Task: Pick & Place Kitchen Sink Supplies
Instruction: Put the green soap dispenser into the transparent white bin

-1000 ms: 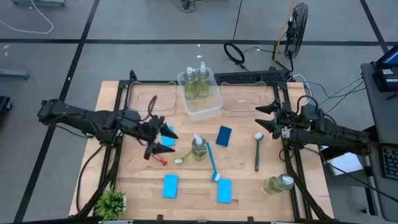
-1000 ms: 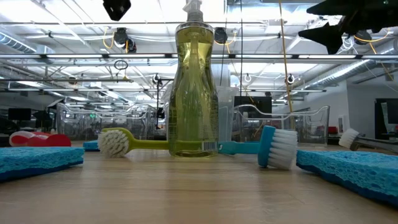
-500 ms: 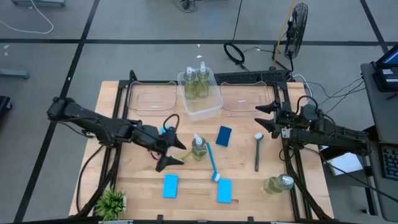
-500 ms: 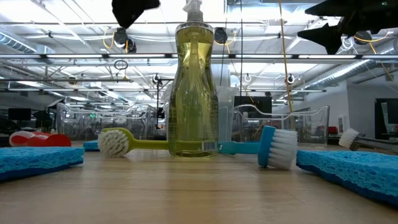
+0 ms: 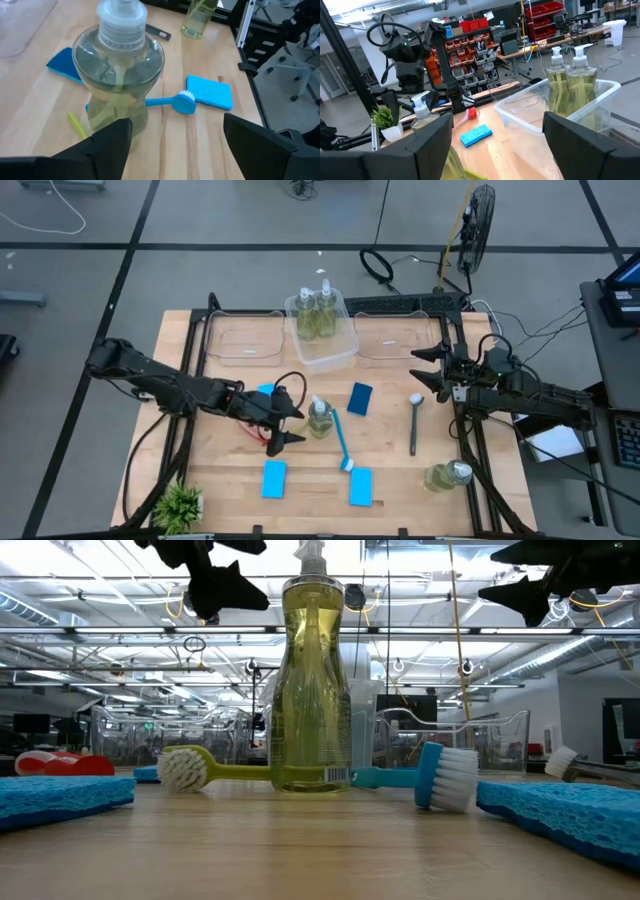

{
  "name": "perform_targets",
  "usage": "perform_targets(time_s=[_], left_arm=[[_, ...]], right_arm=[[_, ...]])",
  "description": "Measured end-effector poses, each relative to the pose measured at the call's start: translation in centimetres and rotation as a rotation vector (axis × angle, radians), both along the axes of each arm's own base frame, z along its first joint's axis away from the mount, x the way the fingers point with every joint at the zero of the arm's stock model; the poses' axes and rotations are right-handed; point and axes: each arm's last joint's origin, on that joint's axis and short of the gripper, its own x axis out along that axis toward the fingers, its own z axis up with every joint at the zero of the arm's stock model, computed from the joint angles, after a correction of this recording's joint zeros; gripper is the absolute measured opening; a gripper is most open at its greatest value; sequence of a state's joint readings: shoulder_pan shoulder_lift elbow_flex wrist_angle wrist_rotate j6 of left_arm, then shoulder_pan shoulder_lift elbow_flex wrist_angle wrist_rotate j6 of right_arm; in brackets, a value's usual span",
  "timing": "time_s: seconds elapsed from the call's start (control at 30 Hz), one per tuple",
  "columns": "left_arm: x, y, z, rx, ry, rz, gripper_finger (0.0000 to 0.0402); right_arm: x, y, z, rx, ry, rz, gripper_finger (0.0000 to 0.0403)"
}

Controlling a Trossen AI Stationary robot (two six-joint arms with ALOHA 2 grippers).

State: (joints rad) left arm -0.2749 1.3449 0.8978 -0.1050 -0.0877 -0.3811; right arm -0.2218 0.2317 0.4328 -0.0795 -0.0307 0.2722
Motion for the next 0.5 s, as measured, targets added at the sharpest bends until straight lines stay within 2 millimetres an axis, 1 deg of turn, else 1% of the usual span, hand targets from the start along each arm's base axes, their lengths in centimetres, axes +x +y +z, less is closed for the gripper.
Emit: perform_targets(time_s=[0.2, 0.43, 0.5], left_arm=[[0.0, 0.01, 0.07, -0.017, -0.003, 0.012, 0.0342], [0.0, 0.09, 0.06, -0.006, -0.005, 0.038, 0.0392], [0.01, 0.16, 0.07, 0.006, -0.008, 0.058, 0.0398]], right_arm=[[0.0, 0.01, 0.0, -0.027, 0.005, 0.001, 0.0295], [-0.27, 0.31, 0.1, -0.052, -0.007, 0.079, 0.0295], [-0.51, 0.34, 0.07, -0.053, -0.008, 0.073, 0.0295]])
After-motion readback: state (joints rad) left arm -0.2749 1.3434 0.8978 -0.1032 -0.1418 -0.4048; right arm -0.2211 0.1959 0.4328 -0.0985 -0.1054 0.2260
